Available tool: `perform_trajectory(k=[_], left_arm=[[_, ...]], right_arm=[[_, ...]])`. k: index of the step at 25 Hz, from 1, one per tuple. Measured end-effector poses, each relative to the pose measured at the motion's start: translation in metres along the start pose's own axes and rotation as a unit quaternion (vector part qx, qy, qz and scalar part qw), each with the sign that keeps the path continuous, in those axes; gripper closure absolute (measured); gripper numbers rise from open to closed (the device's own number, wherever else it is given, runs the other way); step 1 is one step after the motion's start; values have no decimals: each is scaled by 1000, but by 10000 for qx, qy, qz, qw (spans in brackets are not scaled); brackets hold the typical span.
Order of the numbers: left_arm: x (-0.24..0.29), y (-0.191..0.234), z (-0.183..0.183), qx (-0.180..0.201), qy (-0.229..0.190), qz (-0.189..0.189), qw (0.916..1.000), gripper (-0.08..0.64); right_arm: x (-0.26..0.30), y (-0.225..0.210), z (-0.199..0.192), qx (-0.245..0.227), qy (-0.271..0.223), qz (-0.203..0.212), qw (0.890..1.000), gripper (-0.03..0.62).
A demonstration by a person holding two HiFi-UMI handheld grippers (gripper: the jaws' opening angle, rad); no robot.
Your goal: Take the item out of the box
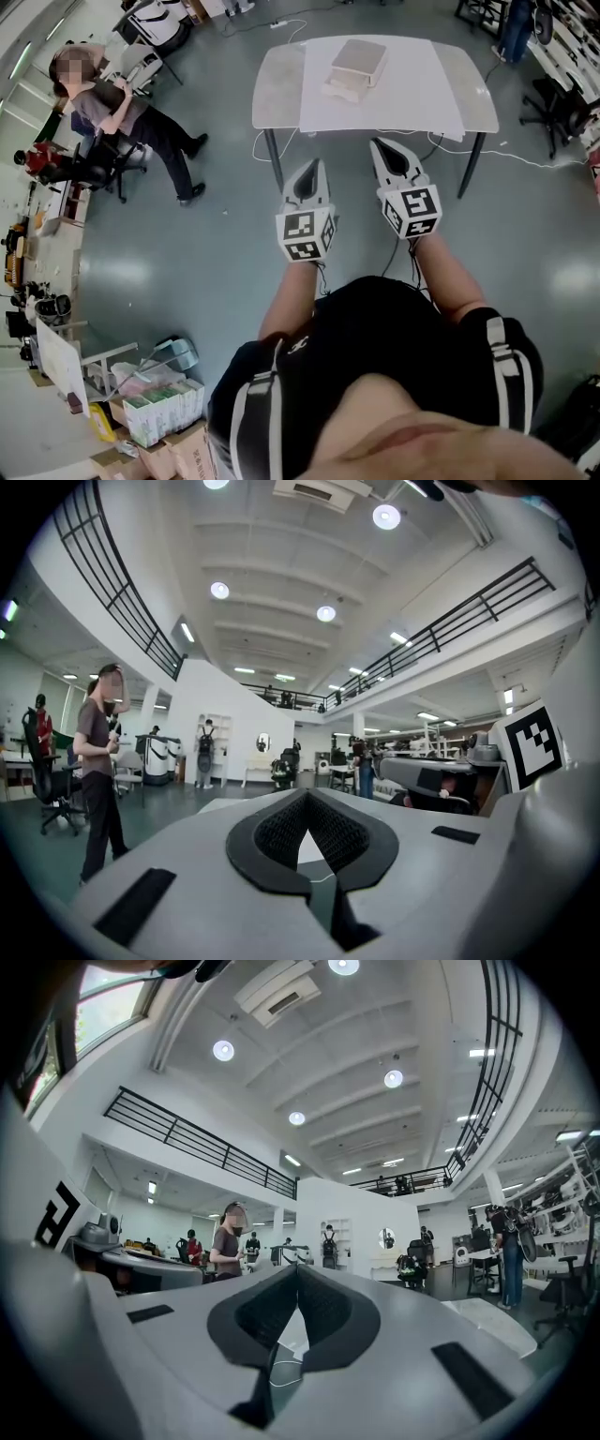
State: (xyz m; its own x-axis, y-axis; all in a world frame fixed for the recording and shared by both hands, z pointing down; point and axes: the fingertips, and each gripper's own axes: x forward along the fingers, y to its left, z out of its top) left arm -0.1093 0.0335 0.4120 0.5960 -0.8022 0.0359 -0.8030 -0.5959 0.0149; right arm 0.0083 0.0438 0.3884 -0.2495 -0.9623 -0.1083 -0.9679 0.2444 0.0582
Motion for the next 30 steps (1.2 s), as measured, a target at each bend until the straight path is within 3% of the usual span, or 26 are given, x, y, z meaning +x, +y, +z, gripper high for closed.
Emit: perform_trajectory(k=[8,16,24,30], left_arm=[[-6,33,-3,2,-49,-93,9999,549],[14,40,-11,-32,-12,-142,9999,549],[61,50,-15,33,31,-56,10000,549],[125,68,-8,109,22,51,9999,549]], right_arm=[[12,18,-3,-43,-63,-222,9997,578],[33,2,-6,-34,-95,-315,9995,578],[79,-31,-17,-41,-122,-190,9997,578],[135,-72,-22,-64,-171,-86,9998,578]])
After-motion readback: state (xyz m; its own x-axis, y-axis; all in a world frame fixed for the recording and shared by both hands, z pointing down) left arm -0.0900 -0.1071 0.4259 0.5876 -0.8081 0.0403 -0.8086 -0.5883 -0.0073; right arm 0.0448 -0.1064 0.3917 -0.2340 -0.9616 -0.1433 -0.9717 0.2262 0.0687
